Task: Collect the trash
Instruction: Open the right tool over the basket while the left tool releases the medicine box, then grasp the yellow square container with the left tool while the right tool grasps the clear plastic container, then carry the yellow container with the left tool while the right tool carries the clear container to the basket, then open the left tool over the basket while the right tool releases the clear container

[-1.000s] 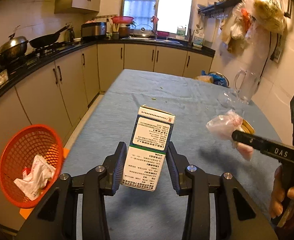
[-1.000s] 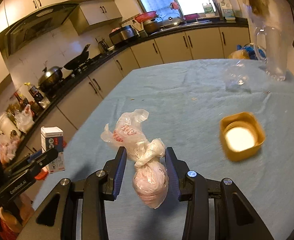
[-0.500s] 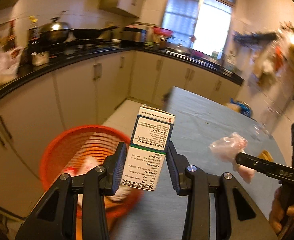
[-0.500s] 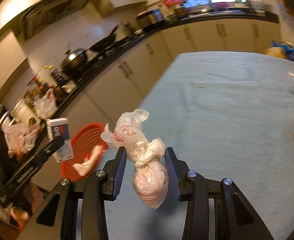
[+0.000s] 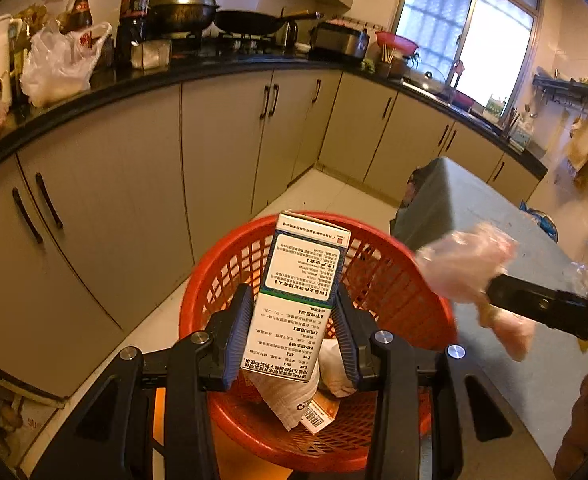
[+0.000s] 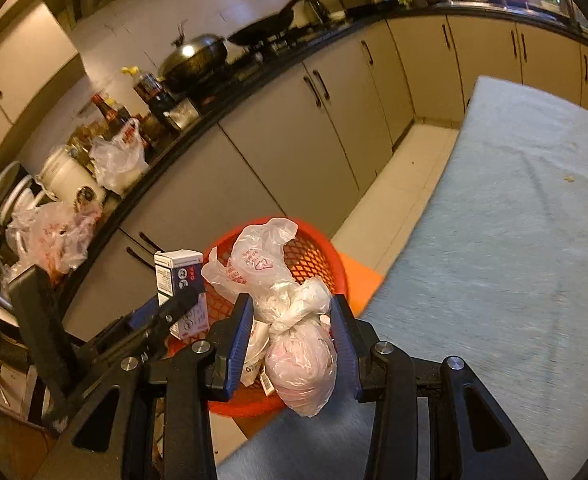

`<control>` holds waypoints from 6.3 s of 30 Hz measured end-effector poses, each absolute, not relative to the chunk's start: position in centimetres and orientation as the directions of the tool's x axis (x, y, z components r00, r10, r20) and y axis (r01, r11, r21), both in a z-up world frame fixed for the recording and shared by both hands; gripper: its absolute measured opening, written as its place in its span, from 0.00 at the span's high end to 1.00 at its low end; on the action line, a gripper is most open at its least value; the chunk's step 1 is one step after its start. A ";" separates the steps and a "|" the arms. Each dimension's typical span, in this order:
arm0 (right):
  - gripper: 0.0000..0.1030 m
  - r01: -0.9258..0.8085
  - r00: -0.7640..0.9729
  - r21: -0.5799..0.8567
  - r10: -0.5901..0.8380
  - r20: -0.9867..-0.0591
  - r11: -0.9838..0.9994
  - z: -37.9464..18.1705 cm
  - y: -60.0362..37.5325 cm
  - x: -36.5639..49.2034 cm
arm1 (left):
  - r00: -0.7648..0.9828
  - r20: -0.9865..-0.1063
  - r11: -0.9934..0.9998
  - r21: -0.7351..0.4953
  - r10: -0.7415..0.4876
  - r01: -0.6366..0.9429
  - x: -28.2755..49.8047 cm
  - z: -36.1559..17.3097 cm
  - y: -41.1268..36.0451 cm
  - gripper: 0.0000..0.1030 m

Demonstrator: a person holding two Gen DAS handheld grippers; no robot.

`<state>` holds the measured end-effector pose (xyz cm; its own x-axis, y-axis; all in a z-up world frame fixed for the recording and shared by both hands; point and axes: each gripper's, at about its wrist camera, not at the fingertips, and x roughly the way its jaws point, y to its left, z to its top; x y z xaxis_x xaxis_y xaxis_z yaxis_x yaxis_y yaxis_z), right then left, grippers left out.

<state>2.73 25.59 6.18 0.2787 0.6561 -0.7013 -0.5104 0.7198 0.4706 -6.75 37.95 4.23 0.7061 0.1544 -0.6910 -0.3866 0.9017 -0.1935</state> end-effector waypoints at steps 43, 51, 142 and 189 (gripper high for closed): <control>0.46 -0.064 0.680 0.549 0.439 -0.588 0.833 9.7 -13.3 3.8 | 0.620 -0.752 0.975 -0.157 -0.223 0.160 0.3 9.2 7.4 0.48; 0.45 0.178 0.749 0.620 0.304 -0.589 0.764 7.3 -23.9 3.8 | 0.463 -0.821 0.936 -0.231 -0.335 0.267 7.1 7.2 -5.6 0.48; 0.90 -0.432 0.354 0.641 0.773 -0.526 0.634 8.7 11.8 2.1 | 0.693 -0.721 0.960 -0.215 -0.033 -0.177 -5.8 9.3 29.6 0.93; 0.57 -0.384 0.175 0.678 0.770 -0.614 0.627 3.0 29.5 5.3 | 0.617 -0.780 0.933 -0.135 0.108 -0.334 -7.8 3.4 39.2 0.74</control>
